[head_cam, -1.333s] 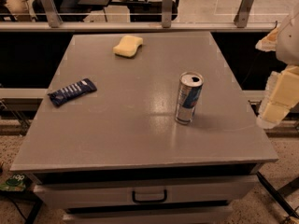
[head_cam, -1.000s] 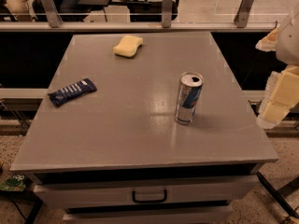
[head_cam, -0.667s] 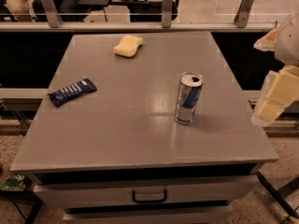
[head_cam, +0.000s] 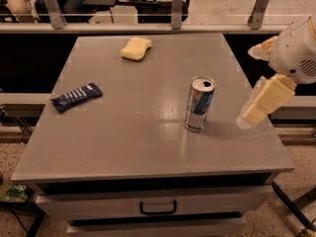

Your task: Knock redbull can over

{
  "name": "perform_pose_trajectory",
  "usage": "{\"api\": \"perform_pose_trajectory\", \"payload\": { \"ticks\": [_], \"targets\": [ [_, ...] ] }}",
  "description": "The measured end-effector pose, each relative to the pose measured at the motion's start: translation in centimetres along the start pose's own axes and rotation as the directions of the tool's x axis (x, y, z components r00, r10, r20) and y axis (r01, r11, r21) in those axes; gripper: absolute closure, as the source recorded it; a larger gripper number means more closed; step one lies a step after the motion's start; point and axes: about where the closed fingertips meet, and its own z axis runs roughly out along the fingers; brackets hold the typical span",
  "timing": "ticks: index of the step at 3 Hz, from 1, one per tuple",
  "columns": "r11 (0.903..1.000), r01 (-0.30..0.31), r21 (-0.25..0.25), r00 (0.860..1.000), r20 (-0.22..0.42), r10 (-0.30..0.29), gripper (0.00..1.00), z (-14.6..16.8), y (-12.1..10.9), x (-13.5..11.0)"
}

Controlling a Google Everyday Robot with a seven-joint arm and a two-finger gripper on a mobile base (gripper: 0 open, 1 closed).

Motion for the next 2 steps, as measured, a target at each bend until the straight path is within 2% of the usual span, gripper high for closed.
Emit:
{"api": "perform_pose_trajectory", "payload": {
  "ticks": [1, 2],
  "targets": [
    [0.9994, -0.008, -0.035, 0.995, 0.097, 0.011, 0.00, 2.7, 0.0, -1.7],
    [0.9969, 0.001, -0.078, 0.982, 0.189, 0.014, 0.00, 5.4, 0.5, -3.9]
  ]
}}
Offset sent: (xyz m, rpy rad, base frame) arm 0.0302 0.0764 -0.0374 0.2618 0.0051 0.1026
